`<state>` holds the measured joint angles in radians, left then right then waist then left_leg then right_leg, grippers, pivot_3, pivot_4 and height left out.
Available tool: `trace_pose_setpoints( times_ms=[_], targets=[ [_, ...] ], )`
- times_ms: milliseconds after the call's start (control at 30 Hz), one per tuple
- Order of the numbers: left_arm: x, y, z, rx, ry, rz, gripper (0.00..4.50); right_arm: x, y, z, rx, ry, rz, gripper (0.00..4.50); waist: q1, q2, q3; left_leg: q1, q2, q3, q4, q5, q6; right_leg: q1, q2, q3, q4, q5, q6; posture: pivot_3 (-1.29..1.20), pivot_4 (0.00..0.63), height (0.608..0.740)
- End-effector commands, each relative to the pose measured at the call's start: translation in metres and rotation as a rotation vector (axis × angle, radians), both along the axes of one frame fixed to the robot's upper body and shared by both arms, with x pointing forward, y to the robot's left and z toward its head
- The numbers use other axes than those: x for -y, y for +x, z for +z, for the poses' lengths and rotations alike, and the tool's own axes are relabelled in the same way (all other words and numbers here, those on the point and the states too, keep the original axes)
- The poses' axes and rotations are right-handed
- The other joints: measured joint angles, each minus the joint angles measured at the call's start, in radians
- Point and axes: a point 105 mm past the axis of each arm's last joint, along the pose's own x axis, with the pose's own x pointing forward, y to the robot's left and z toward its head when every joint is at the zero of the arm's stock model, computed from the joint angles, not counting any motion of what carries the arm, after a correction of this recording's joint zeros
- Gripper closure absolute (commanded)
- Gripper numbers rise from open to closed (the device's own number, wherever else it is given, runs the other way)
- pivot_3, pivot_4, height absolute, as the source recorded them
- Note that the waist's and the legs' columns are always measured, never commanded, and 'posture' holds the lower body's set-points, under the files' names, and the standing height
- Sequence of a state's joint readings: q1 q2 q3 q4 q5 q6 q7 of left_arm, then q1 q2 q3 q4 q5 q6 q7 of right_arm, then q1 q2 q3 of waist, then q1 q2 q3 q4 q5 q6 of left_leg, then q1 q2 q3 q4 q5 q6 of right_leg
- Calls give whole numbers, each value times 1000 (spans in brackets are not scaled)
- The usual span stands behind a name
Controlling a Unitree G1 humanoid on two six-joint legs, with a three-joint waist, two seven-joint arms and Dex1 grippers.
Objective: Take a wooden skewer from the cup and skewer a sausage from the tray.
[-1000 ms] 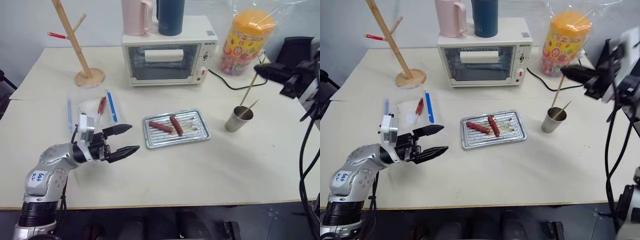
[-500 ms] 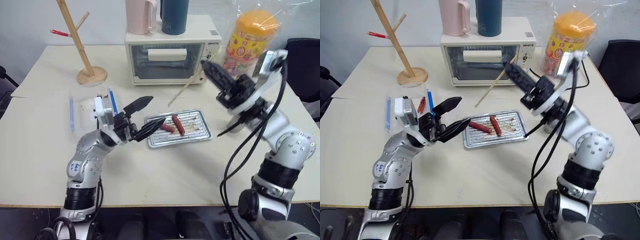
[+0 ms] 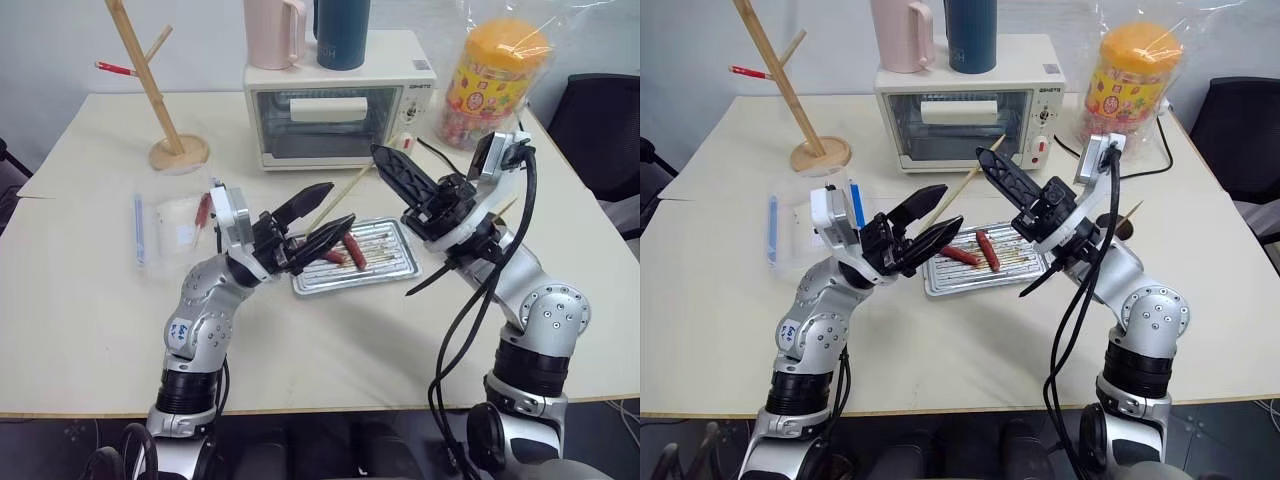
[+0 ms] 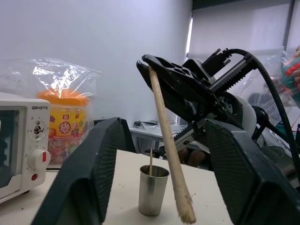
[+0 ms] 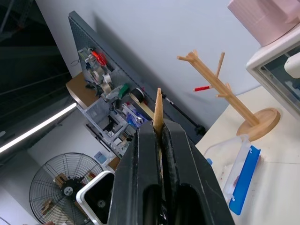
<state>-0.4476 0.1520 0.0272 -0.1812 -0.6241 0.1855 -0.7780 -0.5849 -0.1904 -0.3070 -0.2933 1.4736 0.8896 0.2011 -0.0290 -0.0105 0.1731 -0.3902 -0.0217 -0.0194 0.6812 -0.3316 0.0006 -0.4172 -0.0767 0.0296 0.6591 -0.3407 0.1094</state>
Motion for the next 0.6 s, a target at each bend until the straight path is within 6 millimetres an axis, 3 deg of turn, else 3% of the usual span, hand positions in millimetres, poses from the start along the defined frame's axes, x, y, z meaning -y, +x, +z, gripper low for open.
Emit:
trace_pose_setpoints(
  times_ms=[33,267,400,500,600],
  targets=[
    [3,-3,9,47,-17,11,2697,-2,-10,7,45,9,10,4500,0,0,0,0,0,0,0,0,0,0,0,0,0,0,0,0,150,740],
    [2,-1,10,52,-27,20,4402,-4,-13,-1,36,-7,5,4500,1,0,0,0,0,0,0,0,0,0,0,0,0,0,0,0,150,740],
    [0,1,9,40,-23,37,4456,2,-8,-7,14,-38,-60,4500,1,0,0,0,0,0,0,0,0,0,0,0,0,0,0,0,150,740],
    [-7,3,7,23,-6,42,4500,10,-11,-9,42,-78,-92,3935,1,0,0,0,0,0,0,0,0,0,0,0,-1,0,0,0,150,740],
    [-30,3,1,0,49,64,4500,35,-10,-24,131,-297,-257,3190,2,0,0,0,0,0,0,0,0,0,0,0,-1,0,0,0,150,740]
  ],
)
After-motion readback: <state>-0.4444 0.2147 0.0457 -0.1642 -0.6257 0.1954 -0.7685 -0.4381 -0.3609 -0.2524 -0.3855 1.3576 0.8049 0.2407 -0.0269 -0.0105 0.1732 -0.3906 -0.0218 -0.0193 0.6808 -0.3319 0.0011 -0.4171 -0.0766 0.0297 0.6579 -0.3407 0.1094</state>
